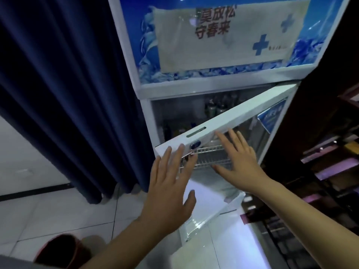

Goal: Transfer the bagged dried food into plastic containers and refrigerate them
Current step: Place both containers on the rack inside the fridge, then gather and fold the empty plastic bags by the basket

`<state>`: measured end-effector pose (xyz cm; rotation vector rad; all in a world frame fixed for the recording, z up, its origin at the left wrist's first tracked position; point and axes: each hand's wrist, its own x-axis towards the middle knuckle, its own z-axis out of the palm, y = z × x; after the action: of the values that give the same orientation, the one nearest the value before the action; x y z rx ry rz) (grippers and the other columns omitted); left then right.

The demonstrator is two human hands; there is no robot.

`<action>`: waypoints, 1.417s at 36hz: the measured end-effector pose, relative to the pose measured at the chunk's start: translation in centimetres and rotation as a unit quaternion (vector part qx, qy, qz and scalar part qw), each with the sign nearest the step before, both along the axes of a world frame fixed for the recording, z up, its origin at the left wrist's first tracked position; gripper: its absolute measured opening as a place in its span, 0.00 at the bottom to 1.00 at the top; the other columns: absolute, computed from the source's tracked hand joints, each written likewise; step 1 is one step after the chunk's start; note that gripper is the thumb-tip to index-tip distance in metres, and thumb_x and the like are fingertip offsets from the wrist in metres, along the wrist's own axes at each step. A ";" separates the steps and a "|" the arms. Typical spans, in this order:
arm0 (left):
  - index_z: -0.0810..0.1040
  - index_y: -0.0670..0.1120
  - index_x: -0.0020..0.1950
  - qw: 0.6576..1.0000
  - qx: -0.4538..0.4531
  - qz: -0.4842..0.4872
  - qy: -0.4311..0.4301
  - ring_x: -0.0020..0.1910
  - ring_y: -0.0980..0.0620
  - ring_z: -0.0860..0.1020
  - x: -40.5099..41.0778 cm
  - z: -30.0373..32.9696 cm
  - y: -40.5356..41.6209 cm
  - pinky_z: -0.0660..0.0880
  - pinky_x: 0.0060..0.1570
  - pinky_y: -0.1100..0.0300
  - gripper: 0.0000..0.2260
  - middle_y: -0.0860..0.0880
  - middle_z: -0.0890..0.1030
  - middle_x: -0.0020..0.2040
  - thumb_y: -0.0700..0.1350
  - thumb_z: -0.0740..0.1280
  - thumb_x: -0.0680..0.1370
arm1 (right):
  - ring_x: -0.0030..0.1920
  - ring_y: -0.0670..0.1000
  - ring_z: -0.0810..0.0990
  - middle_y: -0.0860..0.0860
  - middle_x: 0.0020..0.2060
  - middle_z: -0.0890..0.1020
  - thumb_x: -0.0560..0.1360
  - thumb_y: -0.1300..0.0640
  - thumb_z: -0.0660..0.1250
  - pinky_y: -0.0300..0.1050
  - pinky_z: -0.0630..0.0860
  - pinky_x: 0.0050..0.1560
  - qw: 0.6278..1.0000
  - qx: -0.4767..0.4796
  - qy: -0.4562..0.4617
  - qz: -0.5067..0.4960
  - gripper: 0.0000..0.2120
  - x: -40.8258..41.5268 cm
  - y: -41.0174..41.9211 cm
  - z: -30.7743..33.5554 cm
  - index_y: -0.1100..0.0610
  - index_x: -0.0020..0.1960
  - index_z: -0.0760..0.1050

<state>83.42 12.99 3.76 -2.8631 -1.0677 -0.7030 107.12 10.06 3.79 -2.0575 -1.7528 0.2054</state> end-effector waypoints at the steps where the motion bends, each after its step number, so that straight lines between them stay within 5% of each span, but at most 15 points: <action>1: 0.52 0.52 0.82 1.000 0.009 0.009 0.026 0.81 0.41 0.44 0.0 -0.6 0.9 0.53 0.76 0.37 0.37 0.45 0.46 0.82 0.53 0.64 0.75 | 0.78 0.51 0.32 0.44 0.79 0.34 0.74 0.34 0.60 0.62 0.43 0.75 1.000 -0.002 -0.012 0.000 0.42 0.0 1.0 0.0 0.33 0.76 0.34; 4: 0.53 0.50 0.82 0.997 0.018 0.047 0.061 0.81 0.39 0.45 0.2 -1.4 4.5 0.56 0.74 0.34 0.42 0.42 0.48 0.82 0.53 0.70 0.72 | 0.78 0.52 0.31 0.43 0.78 0.31 0.75 0.35 0.62 0.63 0.42 0.76 0.999 -0.020 -0.039 -0.004 0.44 0.1 3.7 -0.1 0.33 0.75 0.31; 9: 0.57 0.48 0.81 0.995 0.018 0.076 0.062 0.81 0.38 0.46 0.8 -1.8 10.1 0.55 0.74 0.33 0.43 0.42 0.49 0.82 0.54 0.72 0.69 | 0.79 0.52 0.34 0.43 0.78 0.33 0.66 0.26 0.46 0.65 0.45 0.75 0.998 -0.028 -0.047 -0.026 0.44 0.7 7.5 0.5 0.35 0.77 0.34; 14: 0.48 0.52 0.82 0.995 -0.010 0.082 0.056 0.81 0.42 0.42 1.2 -2.8 15.0 0.48 0.75 0.34 0.44 0.44 0.43 0.82 0.57 0.67 0.72 | 0.79 0.51 0.37 0.44 0.79 0.35 0.74 0.35 0.60 0.66 0.49 0.74 0.996 -0.032 -0.071 -0.034 0.42 2.2 10.9 0.2 0.37 0.78 0.37; 21: 0.38 0.55 0.81 0.987 -0.053 0.131 0.082 0.79 0.43 0.33 3.4 -2.4 20.4 0.38 0.76 0.37 0.41 0.47 0.32 0.80 0.53 0.61 0.76 | 0.79 0.53 0.34 0.46 0.79 0.35 0.76 0.38 0.62 0.68 0.45 0.75 0.993 -0.056 -0.090 -0.054 0.44 4.1 14.5 0.2 0.39 0.79 0.35; 26: 0.44 0.56 0.82 0.985 -0.023 0.153 0.082 0.79 0.38 0.35 4.6 -4.0 21.6 0.42 0.75 0.34 0.41 0.44 0.36 0.81 0.52 0.63 0.74 | 0.78 0.55 0.32 0.46 0.76 0.27 0.75 0.37 0.62 0.69 0.46 0.75 0.990 -0.055 -0.126 -0.024 0.46 5.5 15.3 -0.6 0.39 0.78 0.32; 33: 0.48 0.58 0.81 0.977 -0.027 0.194 0.083 0.80 0.38 0.39 5.4 -4.4 21.4 0.47 0.75 0.32 0.44 0.43 0.40 0.82 0.56 0.71 0.73 | 0.78 0.55 0.33 0.45 0.77 0.30 0.76 0.37 0.62 0.68 0.46 0.75 0.991 -0.022 -0.128 0.020 0.44 7.8 15.0 -1.3 0.39 0.78 0.33; 39: 0.49 0.59 0.81 0.981 -0.066 0.183 0.017 0.80 0.41 0.40 5.3 -3.2 19.8 0.46 0.77 0.38 0.39 0.48 0.41 0.82 0.55 0.67 0.76 | 0.78 0.53 0.32 0.44 0.79 0.35 0.73 0.34 0.56 0.64 0.45 0.76 0.994 -0.041 -0.057 0.083 0.41 7.7 14.3 -1.4 0.34 0.77 0.34; 44: 0.51 0.61 0.80 0.947 -0.149 0.280 -0.051 0.81 0.44 0.44 3.8 -3.1 14.6 0.48 0.77 0.40 0.35 0.49 0.48 0.82 0.58 0.64 0.77 | 0.79 0.48 0.36 0.41 0.79 0.42 0.71 0.33 0.54 0.62 0.47 0.76 0.983 -0.103 0.038 0.150 0.38 5.3 13.9 -2.3 0.33 0.77 0.44; 48: 0.48 0.63 0.79 0.885 -0.238 0.396 -0.061 0.80 0.49 0.40 1.7 -4.6 8.1 0.43 0.77 0.45 0.35 0.55 0.44 0.81 0.60 0.64 0.78 | 0.79 0.49 0.40 0.40 0.79 0.47 0.72 0.32 0.56 0.59 0.47 0.77 0.960 -0.149 0.110 0.210 0.34 1.8 12.7 -4.6 0.34 0.77 0.51; 51: 0.51 0.64 0.78 0.830 -0.268 0.475 -0.118 0.81 0.50 0.44 -0.2 -6.2 2.3 0.49 0.78 0.43 0.34 0.54 0.49 0.82 0.67 0.57 0.74 | 0.80 0.50 0.45 0.41 0.80 0.50 0.71 0.28 0.50 0.55 0.47 0.77 0.932 -0.180 0.115 0.294 0.35 -2.0 11.2 -6.7 0.34 0.76 0.52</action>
<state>83.20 15.31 -2.48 -2.0271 -2.7573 -0.7126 105.17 21.22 -2.91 -1.5664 -2.2495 0.9679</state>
